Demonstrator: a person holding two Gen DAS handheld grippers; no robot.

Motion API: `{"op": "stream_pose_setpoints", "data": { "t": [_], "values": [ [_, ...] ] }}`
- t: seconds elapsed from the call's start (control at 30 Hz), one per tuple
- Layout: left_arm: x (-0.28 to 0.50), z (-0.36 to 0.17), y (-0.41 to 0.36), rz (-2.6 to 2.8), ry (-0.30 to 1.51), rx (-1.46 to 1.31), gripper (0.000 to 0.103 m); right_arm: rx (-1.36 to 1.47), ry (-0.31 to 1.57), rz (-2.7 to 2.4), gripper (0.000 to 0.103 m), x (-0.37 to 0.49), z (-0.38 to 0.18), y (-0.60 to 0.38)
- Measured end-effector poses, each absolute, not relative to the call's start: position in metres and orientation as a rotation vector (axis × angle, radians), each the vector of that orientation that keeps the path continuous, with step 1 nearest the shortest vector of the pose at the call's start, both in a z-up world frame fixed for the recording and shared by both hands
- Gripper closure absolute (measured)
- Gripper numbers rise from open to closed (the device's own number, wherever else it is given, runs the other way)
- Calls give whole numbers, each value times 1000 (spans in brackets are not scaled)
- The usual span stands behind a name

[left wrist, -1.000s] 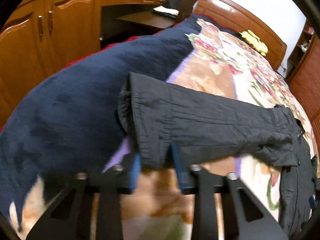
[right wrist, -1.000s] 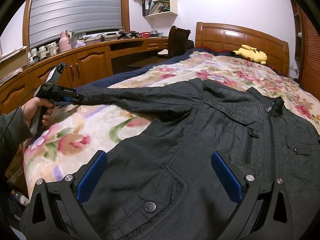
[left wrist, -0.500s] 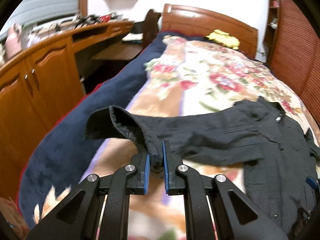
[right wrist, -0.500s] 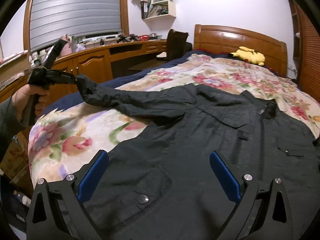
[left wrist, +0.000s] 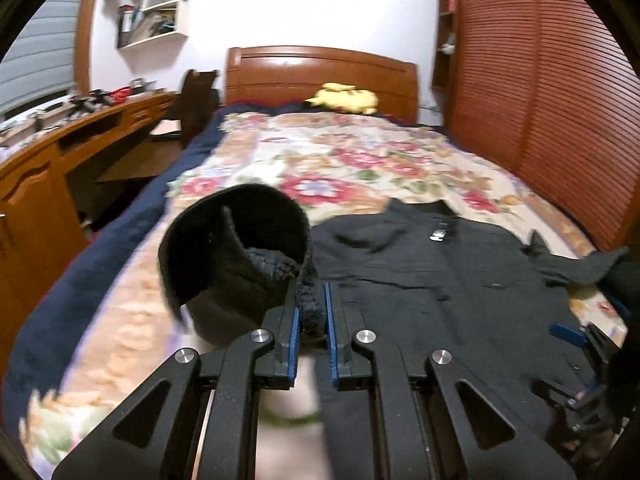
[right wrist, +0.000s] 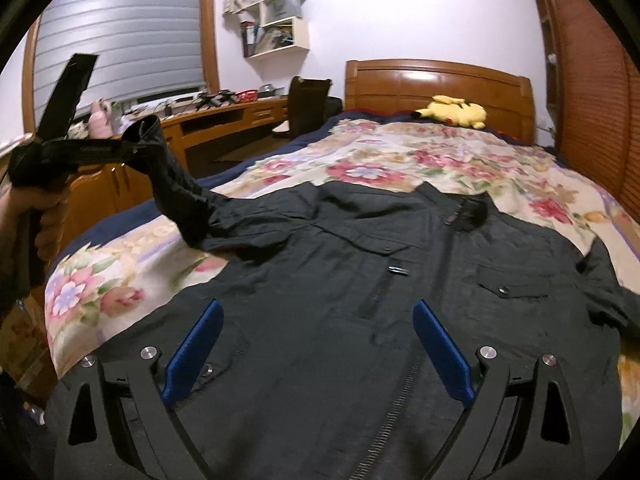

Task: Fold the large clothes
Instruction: 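Lift the sleeve with the left tool, fold it across the jacket front, release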

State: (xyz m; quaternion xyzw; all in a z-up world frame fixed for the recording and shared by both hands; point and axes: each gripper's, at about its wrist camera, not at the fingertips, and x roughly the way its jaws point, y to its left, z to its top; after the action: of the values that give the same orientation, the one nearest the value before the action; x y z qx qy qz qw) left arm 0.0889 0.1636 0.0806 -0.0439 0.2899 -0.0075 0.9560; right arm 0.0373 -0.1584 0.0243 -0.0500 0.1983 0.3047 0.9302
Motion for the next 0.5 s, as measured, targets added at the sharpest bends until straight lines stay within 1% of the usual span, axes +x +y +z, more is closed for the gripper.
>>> {"op": "stream_pose_setpoints", "data": {
  "t": [0.2, 0.5],
  "values": [
    [78, 61, 119, -110, 593, -75, 91, -78, 414, 572, 7, 32, 25, -171],
    [58, 21, 88, -127, 627, -54, 91, -49, 416, 552, 7, 27, 31, -162]
  ]
}}
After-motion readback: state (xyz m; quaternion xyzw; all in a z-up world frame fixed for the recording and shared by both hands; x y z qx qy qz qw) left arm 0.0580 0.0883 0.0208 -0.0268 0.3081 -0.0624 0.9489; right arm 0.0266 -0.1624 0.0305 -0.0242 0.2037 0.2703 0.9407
